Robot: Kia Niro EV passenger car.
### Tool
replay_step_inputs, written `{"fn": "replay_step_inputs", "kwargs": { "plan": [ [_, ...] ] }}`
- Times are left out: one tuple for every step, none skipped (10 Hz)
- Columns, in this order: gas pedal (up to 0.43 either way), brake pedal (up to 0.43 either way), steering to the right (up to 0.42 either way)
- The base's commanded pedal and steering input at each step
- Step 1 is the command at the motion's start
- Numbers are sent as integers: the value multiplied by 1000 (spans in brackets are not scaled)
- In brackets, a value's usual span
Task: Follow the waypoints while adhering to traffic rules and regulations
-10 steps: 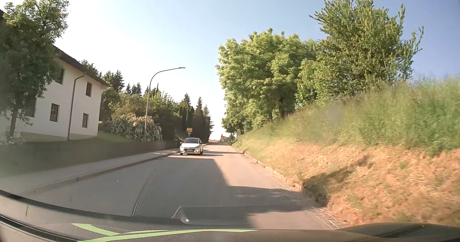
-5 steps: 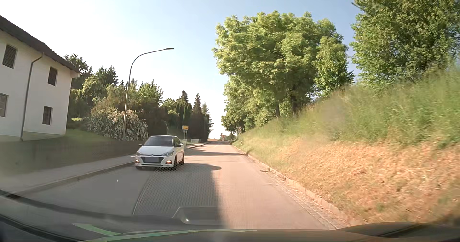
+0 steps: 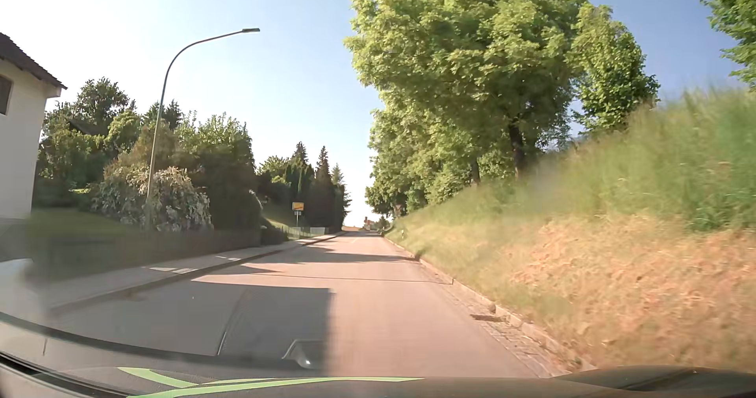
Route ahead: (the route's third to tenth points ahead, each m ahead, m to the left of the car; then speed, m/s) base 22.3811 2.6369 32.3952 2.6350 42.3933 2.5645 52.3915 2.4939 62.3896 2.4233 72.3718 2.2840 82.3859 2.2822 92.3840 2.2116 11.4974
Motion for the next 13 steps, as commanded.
{"fn": "replay_step_inputs", "kwargs": {
  "plan": [
    [177,0,-5],
    [177,0,-5],
    [177,0,-5],
    [177,0,-5],
    [177,0,-5],
    [177,0,-5],
    [177,0,-5],
    [177,0,-5],
    [189,0,-5],
    [189,0,-5],
    [189,0,-4],
    [189,0,-3],
    [189,0,-3]
  ]
}}
